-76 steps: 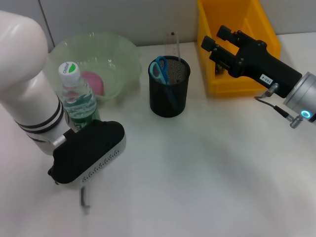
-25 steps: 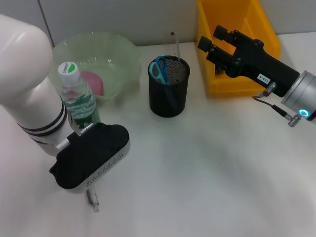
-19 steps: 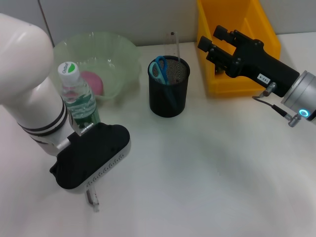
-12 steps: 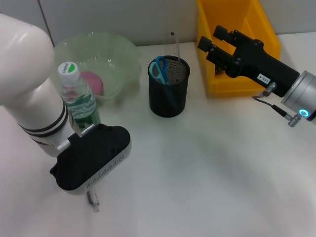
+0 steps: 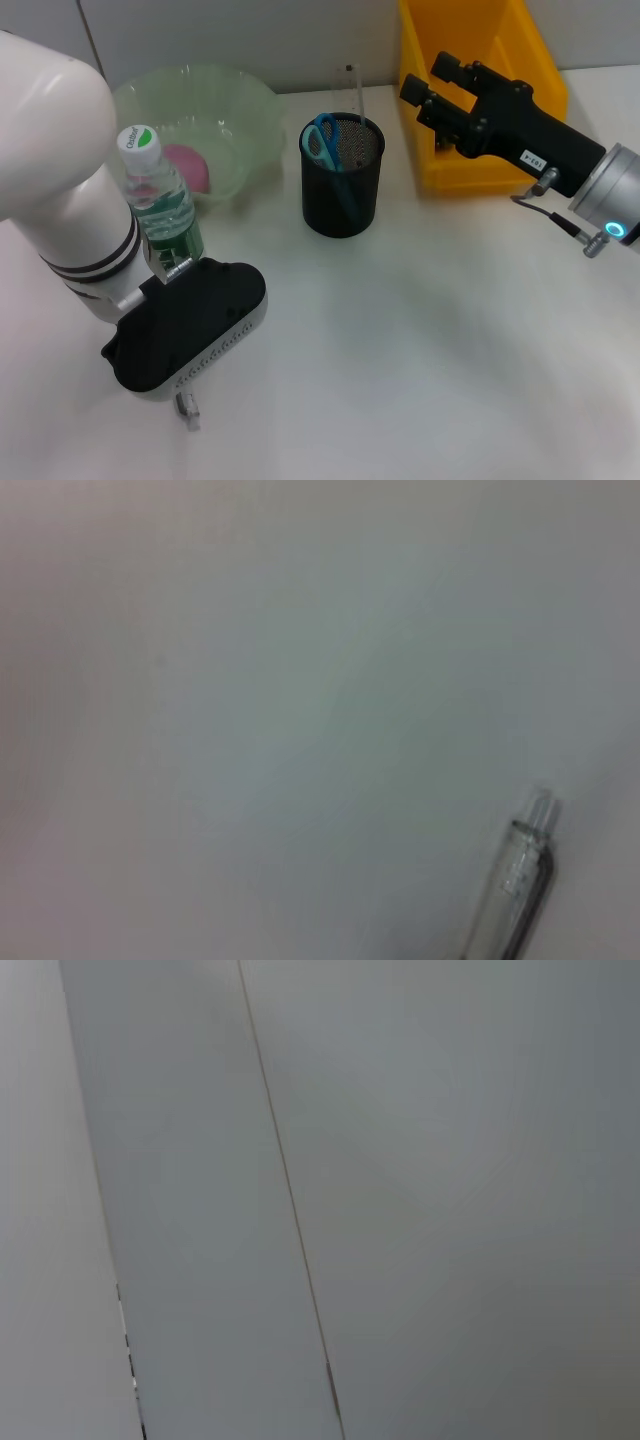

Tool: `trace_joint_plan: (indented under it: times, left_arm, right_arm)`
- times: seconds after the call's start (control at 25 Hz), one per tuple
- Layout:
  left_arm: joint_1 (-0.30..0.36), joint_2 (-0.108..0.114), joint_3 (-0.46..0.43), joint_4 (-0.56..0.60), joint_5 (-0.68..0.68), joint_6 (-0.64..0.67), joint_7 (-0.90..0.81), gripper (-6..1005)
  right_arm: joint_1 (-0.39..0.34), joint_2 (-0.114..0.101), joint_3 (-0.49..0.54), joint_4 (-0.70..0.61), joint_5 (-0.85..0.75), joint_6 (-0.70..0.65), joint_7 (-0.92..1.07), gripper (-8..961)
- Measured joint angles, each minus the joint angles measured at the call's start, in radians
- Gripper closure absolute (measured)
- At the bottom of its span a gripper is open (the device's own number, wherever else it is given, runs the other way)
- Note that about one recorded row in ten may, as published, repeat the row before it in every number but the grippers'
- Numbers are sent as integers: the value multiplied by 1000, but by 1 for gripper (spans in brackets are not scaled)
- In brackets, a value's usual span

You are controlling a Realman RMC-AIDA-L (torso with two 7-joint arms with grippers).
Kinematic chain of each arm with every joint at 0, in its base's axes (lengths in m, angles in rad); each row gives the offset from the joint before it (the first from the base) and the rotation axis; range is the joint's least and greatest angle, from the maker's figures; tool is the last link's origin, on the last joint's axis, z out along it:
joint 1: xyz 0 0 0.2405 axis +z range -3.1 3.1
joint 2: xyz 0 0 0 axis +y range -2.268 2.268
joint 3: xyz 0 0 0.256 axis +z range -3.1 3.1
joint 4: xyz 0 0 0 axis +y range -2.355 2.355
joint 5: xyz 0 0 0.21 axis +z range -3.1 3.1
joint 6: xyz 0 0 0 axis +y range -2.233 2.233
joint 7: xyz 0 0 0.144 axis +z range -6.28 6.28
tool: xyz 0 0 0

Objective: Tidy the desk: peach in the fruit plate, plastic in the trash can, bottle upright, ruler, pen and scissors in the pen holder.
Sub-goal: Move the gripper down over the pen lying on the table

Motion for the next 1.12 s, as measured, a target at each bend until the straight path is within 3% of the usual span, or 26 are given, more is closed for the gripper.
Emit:
trace_joint_plan:
  times: [0.28, 0.72, 1.12]
  left_arm:
    - [0, 0, -1, 7, -9, 9, -3, 768]
    - [1, 0, -12, 26, -29, 43, -44, 948]
    - [7, 0, 26, 37, 1, 28, -60, 862]
  right_arm:
    - [0, 0, -6, -2, 0, 0, 0, 347]
    - [0, -1, -19, -6, 0, 0, 8, 349]
    - [0, -2, -19, -4, 0, 0, 9, 349]
